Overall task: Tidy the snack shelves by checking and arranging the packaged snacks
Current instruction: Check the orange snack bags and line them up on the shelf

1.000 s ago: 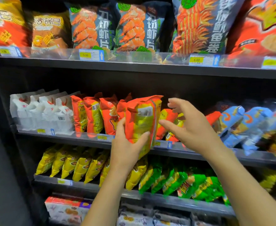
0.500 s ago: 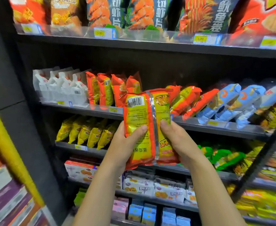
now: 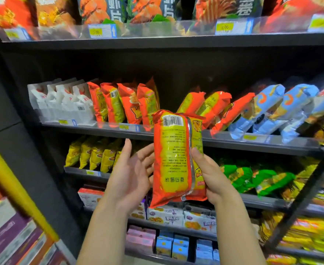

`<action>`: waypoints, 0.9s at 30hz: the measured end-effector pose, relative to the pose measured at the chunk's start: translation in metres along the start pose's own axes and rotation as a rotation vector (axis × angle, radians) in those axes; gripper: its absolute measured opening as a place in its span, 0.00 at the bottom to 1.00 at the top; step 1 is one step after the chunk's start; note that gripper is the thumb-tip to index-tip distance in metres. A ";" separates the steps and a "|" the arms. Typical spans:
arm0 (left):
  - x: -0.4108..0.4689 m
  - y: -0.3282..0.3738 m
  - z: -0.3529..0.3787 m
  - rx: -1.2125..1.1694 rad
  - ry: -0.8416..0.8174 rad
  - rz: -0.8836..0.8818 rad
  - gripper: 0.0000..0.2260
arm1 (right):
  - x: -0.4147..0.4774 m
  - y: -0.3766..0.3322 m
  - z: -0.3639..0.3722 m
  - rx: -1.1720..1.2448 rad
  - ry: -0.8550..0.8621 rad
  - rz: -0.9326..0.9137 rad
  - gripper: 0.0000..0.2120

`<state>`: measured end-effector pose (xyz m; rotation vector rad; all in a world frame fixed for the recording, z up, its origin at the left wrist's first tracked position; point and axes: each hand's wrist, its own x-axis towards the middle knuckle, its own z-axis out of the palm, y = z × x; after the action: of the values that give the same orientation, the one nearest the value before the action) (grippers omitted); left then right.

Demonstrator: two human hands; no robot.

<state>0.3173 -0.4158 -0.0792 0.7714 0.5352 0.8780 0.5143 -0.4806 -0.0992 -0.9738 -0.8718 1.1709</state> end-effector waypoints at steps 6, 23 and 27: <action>0.029 -0.011 0.026 0.120 0.037 0.009 0.33 | 0.023 -0.004 -0.036 0.052 0.012 0.021 0.32; 0.086 -0.064 0.059 0.266 0.205 0.016 0.21 | 0.053 -0.016 -0.097 -0.032 -0.066 0.054 0.35; 0.097 -0.063 0.059 0.272 0.210 0.041 0.21 | 0.060 -0.016 -0.101 -0.057 -0.054 0.051 0.36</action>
<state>0.4408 -0.3826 -0.1019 0.9451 0.8393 0.9414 0.6236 -0.4393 -0.1158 -1.0195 -0.9326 1.2265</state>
